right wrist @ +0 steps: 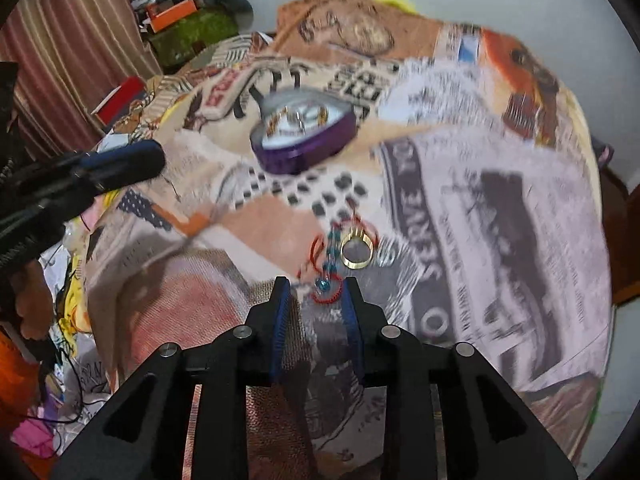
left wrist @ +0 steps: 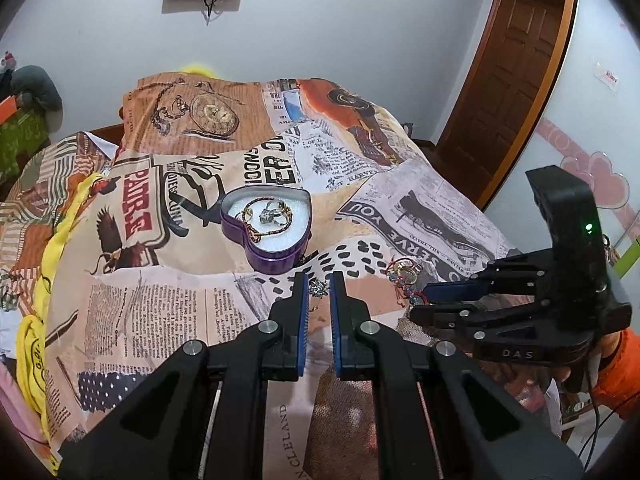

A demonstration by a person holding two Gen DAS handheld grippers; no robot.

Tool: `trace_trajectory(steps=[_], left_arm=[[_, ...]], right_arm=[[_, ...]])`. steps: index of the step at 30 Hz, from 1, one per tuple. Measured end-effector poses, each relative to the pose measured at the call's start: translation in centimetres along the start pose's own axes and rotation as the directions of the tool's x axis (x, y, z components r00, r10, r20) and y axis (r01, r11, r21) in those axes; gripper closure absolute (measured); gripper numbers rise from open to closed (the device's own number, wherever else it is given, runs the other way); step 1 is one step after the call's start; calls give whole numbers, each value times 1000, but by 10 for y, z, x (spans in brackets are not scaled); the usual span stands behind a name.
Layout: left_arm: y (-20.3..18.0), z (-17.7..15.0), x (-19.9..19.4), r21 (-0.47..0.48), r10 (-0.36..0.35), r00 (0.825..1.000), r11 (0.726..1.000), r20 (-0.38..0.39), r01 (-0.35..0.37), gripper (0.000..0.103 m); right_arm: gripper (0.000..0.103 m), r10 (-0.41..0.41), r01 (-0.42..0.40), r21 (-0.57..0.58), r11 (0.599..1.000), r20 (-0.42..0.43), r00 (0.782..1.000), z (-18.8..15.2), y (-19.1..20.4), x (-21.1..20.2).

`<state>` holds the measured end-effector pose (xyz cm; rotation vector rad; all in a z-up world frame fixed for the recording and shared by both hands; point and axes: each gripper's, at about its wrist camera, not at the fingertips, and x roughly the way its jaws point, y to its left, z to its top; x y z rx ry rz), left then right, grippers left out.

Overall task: Organize jewelry
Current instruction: 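Lift the red-beaded earring with the right tool while the left tool carries its piece toward the tin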

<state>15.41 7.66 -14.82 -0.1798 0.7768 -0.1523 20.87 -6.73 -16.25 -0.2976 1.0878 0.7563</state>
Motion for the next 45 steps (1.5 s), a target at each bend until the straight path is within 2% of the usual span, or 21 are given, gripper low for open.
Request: trace_trajectory(steps=[7,8,9,10,16,22,34,39,45], left_arm=[[3,-1,3,-20,-2,1000,1000,-2,2,95],[3,-1,3,-19,-2,1000,1000,-2,2,95],[3,-2,3,-17,-1,1000,1000,-4,1,95],[3,-2,4,-15,0,1000,1000,-6,0,95],[2,-2,3,-12,8,1000,1000,-5,-8,95],[3,4,-6,-10,18,1000,1000,16,-18,95],[7,24,-11,-6,37,997,999,67,-37,95],[11,34,-7,-4,48,996,999,81,-47,95],[19,50,2,-5,57,994,998,93,-57,95]], right_arm=[[80,7,-7,-6,1000,27,1000,7,4,8],[83,3,-2,-13,1000,30,1000,8,5,10],[92,-3,4,-21,1000,32,999,9,7,12],[96,-5,6,-30,1000,32,999,10,9,14],[96,-2,5,-44,999,58,998,10,14,7],[96,20,-14,-41,999,148,989,21,20,-20],[96,7,6,-36,999,334,942,69,19,-75],[96,6,8,-38,999,367,930,83,17,-81],[96,9,5,-37,999,376,927,98,14,-75]])
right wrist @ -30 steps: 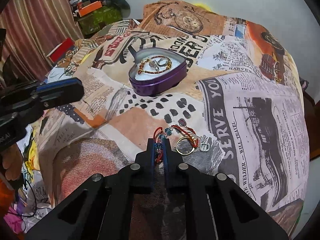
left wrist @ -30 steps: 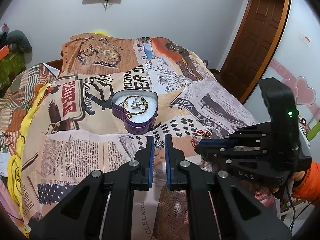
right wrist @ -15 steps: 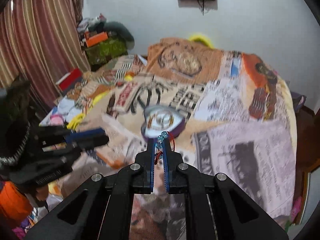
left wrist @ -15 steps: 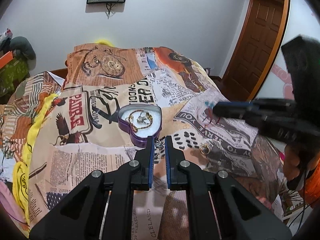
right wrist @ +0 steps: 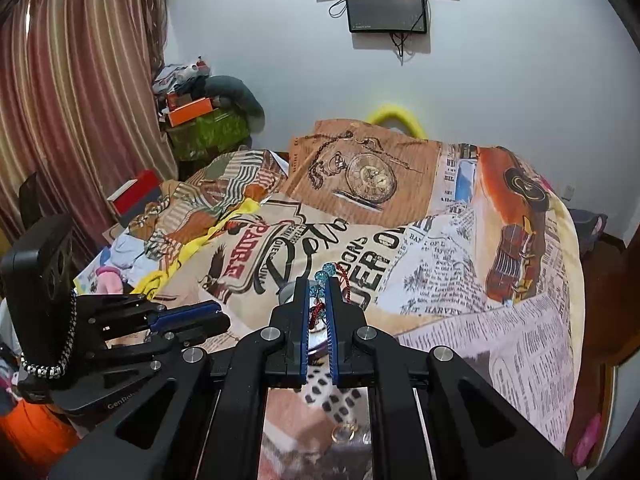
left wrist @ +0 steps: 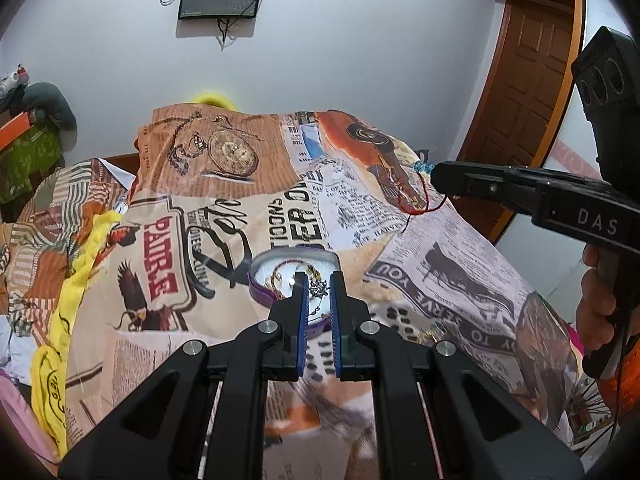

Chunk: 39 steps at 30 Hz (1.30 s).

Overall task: Organize jewelry
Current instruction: 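Lift the red-beaded earring with the right tool while the left tool carries its piece toward the tin, then lower both held pieces into the purple heart tin and open both tools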

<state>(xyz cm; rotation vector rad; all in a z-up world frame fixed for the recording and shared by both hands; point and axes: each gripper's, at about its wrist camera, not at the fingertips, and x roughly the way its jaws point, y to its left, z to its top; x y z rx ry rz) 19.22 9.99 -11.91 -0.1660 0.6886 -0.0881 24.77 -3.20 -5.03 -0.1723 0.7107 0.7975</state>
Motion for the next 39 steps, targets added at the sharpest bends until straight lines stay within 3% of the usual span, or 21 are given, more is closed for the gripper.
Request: trace_trajectory(steps=[16,25,39], left_arm=[[24,18,65,-26,32,998,999,-46,-33,95],[35,18,108,-30,31,993,999,-115,-34,95],[41,16,133,-41,11,985,999,-172,-19,95]], right_arm=[[96,52,-49,44,998,-90,995,5,-13,61],[96,90,-69,106,992,-211,973,-7,-31,108],[96,86,-52,122,991,-293,952,-17,-37,136]])
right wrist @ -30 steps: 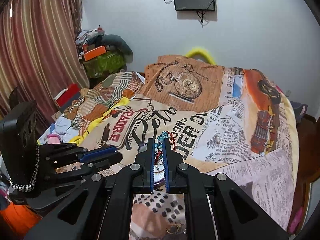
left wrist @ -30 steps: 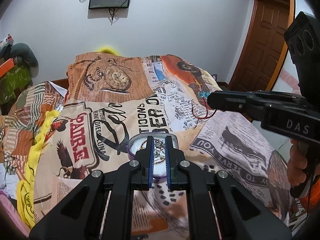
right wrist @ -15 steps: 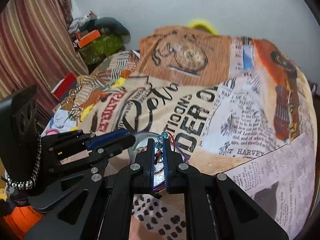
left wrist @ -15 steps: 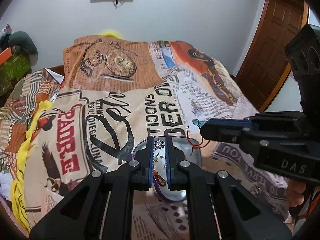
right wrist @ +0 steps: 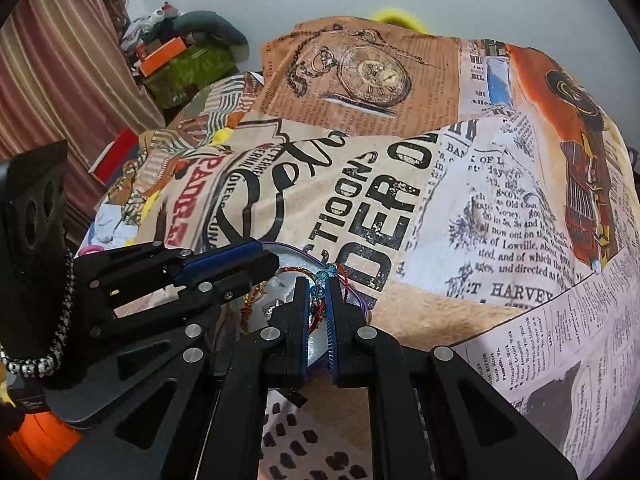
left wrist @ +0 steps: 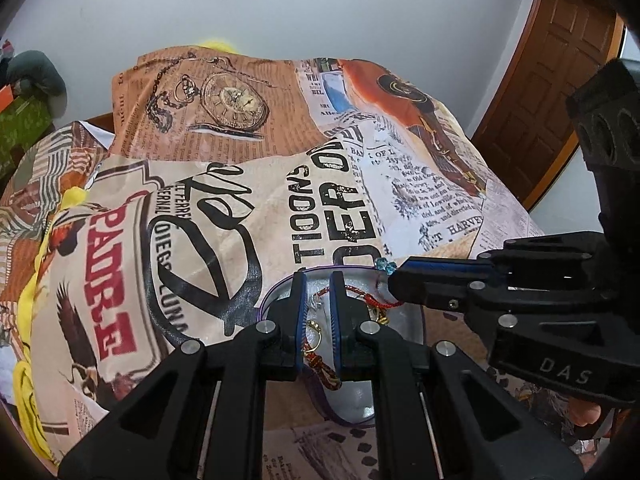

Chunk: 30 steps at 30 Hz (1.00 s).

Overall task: Organize jewelry
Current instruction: 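Lower both held pieces into the purple heart tin and open both tools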

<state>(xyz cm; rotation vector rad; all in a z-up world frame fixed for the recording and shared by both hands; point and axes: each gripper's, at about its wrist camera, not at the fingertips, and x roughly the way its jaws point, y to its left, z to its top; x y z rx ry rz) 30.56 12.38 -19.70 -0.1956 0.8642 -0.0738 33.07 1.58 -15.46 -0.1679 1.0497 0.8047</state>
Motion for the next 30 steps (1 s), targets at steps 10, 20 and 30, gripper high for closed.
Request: trace_trajectory(steps=[10,20,30], left_arm=[[6,-2,-11,-25,-11,1000,1000,-7,11,94],[13,-5,-43,-42,24,999,999,44,-22,77],[15,-11,-69,-58,35,997,998,64,-31,75]], right_arm=[[96,-24,23,-40,999,-13,1000,-3,5,4],[91,-75,72,-96,993,-25,997,-5,18,2],[72,-110,113,-114,987,34,993,-8,28,-25]])
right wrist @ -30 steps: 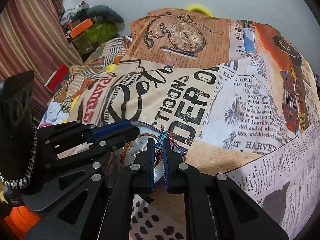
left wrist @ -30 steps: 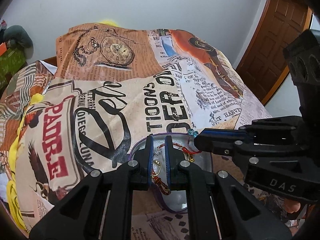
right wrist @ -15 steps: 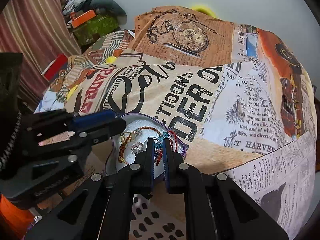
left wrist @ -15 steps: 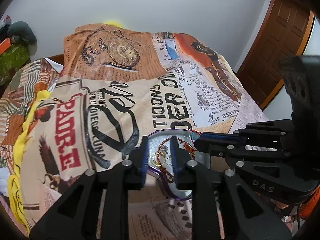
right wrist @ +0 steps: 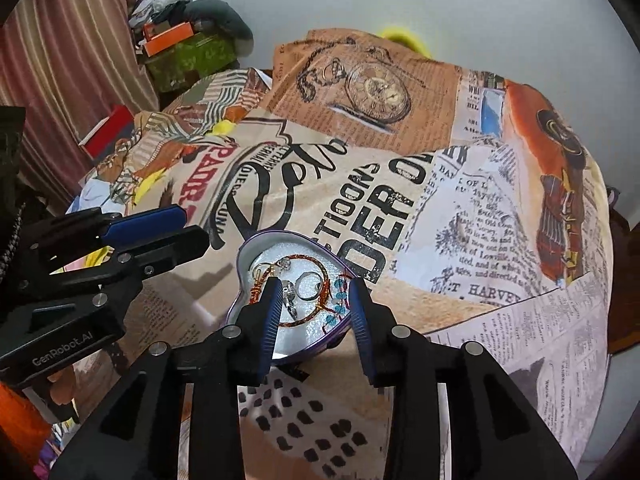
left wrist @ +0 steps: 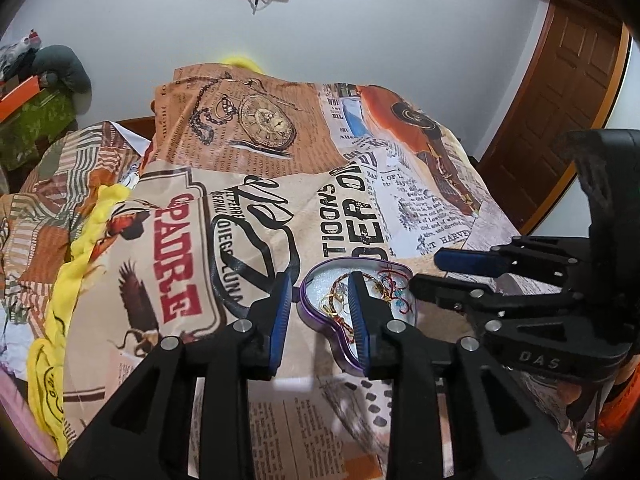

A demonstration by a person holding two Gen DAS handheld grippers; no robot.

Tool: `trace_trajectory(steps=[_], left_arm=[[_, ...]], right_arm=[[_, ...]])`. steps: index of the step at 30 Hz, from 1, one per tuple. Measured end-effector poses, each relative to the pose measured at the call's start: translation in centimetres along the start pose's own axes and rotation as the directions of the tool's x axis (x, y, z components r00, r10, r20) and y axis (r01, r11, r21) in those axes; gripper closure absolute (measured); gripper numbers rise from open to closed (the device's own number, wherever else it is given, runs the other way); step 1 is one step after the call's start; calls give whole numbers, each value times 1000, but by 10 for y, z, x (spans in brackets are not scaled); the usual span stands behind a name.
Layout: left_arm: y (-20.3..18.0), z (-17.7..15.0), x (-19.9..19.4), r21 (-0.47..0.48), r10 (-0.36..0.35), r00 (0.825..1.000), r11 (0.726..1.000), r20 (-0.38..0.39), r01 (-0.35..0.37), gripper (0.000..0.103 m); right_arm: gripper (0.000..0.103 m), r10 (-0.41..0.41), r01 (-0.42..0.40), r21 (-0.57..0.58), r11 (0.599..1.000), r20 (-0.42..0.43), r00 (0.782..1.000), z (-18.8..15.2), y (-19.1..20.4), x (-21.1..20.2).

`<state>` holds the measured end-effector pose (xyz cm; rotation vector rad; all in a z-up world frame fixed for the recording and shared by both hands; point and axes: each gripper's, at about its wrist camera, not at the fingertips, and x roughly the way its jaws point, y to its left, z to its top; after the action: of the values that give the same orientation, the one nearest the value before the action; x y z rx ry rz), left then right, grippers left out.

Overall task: Organize jewelry
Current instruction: 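Lower both held pieces into the purple heart tin and open both tools, then move both tools back to the pile and grasp a gold ring with the left tool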

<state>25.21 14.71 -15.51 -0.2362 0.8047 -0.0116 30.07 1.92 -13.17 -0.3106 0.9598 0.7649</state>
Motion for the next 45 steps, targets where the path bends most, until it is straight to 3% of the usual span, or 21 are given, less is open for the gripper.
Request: trace_trajectory(steps=[13,21,35,45], left_arm=[[-27,-8,-45,32,-16,999,999,35,14,75],[-57,-22,-60,70,-37,999,997,33,35,68],[-115,-59,-35,125,-115,989,984,-95,126,68],[-147,-81,3,205,-100,972,968,-213,144,68]], right_arm=[[72,-45,45,0,999,77,996,-19,4,-57],[72,-74,72,21,997,119,990,-46,1,-92],[71,-144,137,75,988,97,985,-100,-35,-114],[71,-152,147,85,985,54,987,-125,-48,-104]])
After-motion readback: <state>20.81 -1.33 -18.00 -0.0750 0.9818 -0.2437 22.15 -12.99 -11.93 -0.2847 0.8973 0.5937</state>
